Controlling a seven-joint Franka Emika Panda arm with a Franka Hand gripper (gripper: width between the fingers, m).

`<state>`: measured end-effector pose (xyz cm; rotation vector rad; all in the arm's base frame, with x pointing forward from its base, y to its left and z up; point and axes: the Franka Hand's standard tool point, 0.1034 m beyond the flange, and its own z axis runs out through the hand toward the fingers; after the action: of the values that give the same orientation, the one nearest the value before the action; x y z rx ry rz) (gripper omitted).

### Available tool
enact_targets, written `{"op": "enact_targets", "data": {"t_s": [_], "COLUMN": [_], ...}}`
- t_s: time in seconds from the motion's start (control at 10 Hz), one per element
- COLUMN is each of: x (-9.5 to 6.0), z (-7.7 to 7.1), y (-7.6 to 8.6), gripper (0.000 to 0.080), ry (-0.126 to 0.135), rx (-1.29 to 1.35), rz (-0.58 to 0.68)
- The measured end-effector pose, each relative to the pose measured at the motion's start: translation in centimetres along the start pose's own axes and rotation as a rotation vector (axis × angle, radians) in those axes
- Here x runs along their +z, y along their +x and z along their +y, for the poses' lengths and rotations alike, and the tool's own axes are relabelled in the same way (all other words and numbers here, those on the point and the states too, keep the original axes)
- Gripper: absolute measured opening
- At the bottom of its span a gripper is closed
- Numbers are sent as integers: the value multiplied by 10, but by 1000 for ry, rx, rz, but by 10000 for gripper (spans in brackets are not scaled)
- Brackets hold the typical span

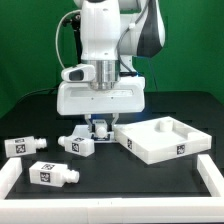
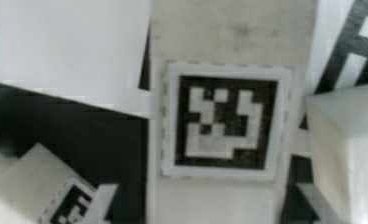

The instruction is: Assemble one leg

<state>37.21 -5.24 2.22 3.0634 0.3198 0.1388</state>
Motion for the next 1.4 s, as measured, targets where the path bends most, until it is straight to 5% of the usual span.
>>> {"op": "enact_targets", "data": {"t_s": [0.8,0.9,1.0,1.2,1.4], "x": [13,12,1,-34,-46], "z": [13,13,8,-3,-15], "y": [-10,-8,1,24,50], "gripper": [296,490,597,639,646], "ry": [-5,-3,22,83,94], "rx": [24,24,16,5,-23], "rz": [-20,-20,-34,-50,-31]}}
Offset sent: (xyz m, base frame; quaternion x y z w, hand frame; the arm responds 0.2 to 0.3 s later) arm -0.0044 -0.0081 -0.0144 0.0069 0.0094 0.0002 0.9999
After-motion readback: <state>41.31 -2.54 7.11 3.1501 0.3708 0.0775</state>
